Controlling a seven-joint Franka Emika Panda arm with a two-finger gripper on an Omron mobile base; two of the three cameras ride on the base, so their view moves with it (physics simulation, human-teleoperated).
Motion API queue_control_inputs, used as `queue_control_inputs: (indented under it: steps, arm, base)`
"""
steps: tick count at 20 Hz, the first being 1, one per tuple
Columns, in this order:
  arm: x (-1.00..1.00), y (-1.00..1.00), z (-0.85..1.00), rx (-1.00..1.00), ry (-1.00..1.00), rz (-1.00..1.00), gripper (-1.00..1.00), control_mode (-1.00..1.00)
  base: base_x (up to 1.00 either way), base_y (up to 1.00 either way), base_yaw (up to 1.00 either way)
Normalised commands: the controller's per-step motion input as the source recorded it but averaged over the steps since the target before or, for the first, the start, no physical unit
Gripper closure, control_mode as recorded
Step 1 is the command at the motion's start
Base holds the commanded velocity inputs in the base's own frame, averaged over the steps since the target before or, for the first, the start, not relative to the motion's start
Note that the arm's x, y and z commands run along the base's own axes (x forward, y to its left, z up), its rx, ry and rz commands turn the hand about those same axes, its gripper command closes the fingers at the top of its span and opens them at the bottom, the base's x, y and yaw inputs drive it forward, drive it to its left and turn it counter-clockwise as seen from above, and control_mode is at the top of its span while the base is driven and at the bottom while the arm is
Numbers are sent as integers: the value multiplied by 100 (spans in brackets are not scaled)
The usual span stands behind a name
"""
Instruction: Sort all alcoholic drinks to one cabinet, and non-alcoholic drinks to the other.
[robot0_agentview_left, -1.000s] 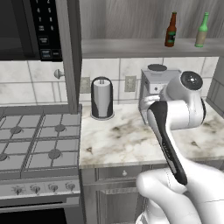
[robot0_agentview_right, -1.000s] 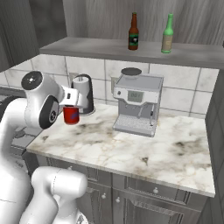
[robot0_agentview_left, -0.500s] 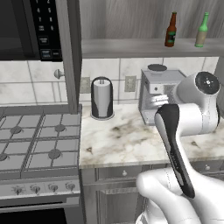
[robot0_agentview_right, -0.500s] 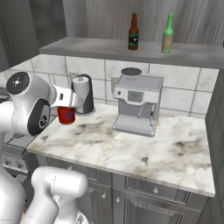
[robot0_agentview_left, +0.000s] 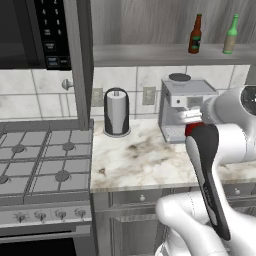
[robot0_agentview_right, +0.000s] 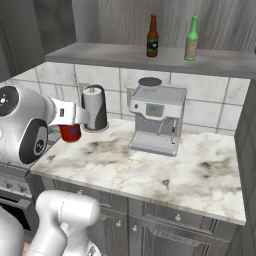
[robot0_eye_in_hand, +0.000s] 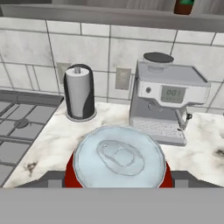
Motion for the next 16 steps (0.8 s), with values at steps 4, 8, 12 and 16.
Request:
queue_control_inputs:
  steps: [4,8,12,16]
  arm:
    - [-26,0,15,0,-6,1,100,-100]
    - [-26,0,13,0,-5,0,100,-100]
    - [-23,0,11,0,-3,0,100,-100]
    - [-19,0,4,0,0,1,100,-100]
  base:
    - [0,0,0]
    - [0,0,0]
    - [0,0,0]
    - [0,0,0]
